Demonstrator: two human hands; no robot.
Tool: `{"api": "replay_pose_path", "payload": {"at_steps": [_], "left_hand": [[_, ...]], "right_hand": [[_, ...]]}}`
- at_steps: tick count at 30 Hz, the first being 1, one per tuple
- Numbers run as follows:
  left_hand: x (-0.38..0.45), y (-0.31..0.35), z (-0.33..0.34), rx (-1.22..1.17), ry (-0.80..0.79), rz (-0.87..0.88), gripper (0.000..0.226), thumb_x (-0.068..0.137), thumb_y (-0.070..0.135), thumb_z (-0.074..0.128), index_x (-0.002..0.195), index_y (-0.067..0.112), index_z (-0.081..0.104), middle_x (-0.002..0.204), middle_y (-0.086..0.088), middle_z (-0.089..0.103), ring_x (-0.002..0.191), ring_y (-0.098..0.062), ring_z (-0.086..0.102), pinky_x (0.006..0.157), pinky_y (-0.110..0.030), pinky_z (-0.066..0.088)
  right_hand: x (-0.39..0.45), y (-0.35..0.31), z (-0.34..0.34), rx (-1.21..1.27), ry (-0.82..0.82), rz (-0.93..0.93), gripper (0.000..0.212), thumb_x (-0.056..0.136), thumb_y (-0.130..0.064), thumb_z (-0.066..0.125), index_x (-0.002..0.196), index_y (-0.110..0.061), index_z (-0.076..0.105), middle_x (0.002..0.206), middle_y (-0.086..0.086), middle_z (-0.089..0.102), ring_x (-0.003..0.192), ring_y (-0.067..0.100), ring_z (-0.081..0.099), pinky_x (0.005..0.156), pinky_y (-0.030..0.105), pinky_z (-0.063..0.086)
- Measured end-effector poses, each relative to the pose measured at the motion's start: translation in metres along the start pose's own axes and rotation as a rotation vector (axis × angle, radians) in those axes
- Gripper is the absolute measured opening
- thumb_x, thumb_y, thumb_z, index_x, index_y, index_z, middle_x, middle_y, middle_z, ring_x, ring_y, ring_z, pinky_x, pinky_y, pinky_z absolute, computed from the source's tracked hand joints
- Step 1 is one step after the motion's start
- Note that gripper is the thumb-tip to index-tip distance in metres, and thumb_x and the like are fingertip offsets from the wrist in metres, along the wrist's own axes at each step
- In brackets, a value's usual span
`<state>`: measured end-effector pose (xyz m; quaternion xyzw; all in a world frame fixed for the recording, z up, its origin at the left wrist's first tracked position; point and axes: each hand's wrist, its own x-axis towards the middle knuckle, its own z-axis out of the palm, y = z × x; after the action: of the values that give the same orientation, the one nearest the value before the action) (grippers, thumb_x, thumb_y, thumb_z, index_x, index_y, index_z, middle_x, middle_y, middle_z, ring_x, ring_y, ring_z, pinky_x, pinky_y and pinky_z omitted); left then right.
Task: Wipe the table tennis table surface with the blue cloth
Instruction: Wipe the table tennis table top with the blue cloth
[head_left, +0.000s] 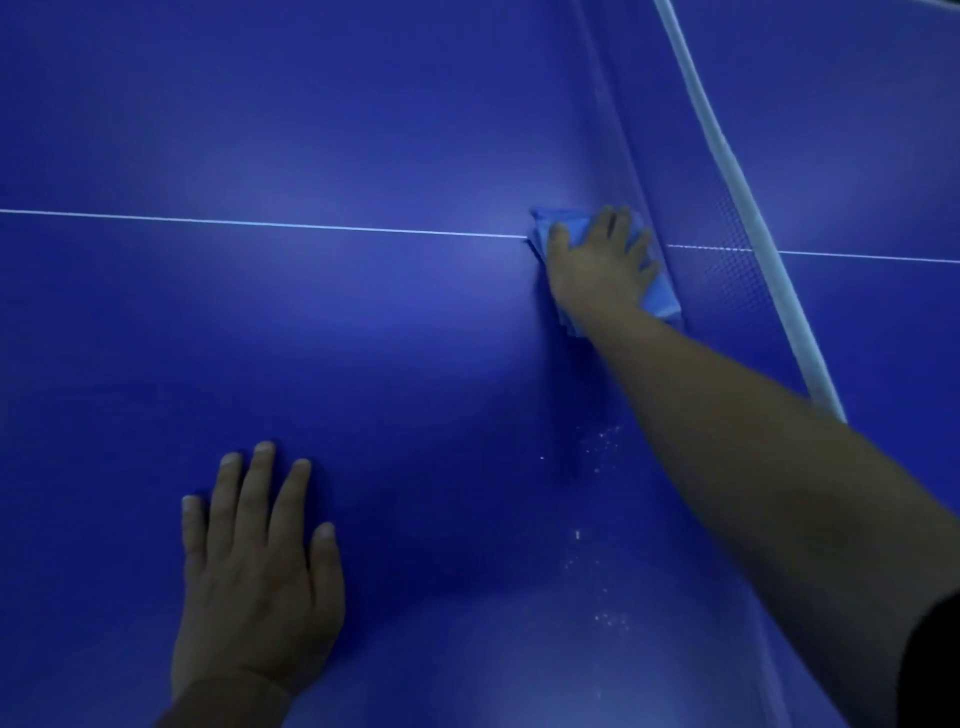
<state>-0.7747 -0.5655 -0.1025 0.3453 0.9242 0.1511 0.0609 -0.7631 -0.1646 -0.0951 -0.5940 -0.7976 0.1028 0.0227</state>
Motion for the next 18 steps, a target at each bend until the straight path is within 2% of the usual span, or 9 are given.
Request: {"api": "replay_pose_path", "payload": {"at_steps": [4,8,10,15,17,18], "left_hand": [[0.0,0.0,-0.002,0.007,-0.024,-0.01,0.066,0.092,0.042,0.032,0.143,0.005,0.048,0.158,-0.017,0.033,0.15,-0.036,0.019,0.121,-0.043,-0.005],[0.001,0.0,-0.001,0.015,-0.05,-0.018,0.066,0.093,0.043,0.029,0.143,0.005,0.049,0.158,-0.017,0.032,0.15,-0.035,0.017,0.121,-0.043,-0.007],[0.001,0.001,-0.001,0.007,-0.043,-0.02,0.067,0.093,0.044,0.028,0.143,0.005,0.048,0.159,-0.016,0.031,0.151,-0.033,0.015,0.121,-0.044,-0.006],[0.0,0.001,-0.001,-0.008,-0.011,-0.006,0.067,0.095,0.046,0.025,0.145,0.006,0.046,0.159,-0.016,0.031,0.151,-0.033,0.014,0.122,-0.047,-0.002],[-0.002,0.0,-0.001,-0.011,-0.009,0.004,0.067,0.096,0.045,0.025,0.146,0.007,0.045,0.159,-0.017,0.03,0.151,-0.033,0.014,0.122,-0.05,0.0],[-0.002,0.0,-0.001,-0.013,-0.009,0.005,0.067,0.096,0.045,0.024,0.146,0.007,0.044,0.159,-0.017,0.03,0.151,-0.033,0.014,0.123,-0.051,0.001]], "right_hand": [[-0.119,0.064,0.003,-0.038,0.104,-0.006,0.076,0.099,-0.059,0.026,0.155,-0.008,0.026,0.162,0.01,0.024,0.147,0.037,0.022,0.114,0.059,0.022],[-0.238,0.097,0.003,-0.12,0.008,-0.093,0.076,0.098,-0.06,0.017,0.156,-0.01,0.027,0.163,0.009,0.022,0.148,0.037,0.022,0.114,0.059,0.022],[-0.228,0.097,0.0,-0.148,-0.025,-0.132,0.077,0.097,-0.06,0.016,0.155,-0.011,0.026,0.163,0.009,0.021,0.148,0.037,0.02,0.114,0.059,0.022],[-0.104,0.065,-0.005,-0.095,-0.02,-0.161,0.072,0.1,-0.056,0.025,0.157,-0.012,0.017,0.166,0.004,0.011,0.151,0.031,0.008,0.12,0.055,0.012],[-0.103,0.055,0.0,-0.106,-0.024,-0.282,0.075,0.098,-0.058,0.018,0.157,-0.012,0.018,0.166,0.003,0.012,0.151,0.03,0.009,0.12,0.053,0.012],[-0.12,0.057,0.002,-0.115,-0.017,-0.399,0.077,0.095,-0.058,0.016,0.156,-0.012,0.022,0.165,0.004,0.016,0.151,0.031,0.013,0.12,0.052,0.014]]}}
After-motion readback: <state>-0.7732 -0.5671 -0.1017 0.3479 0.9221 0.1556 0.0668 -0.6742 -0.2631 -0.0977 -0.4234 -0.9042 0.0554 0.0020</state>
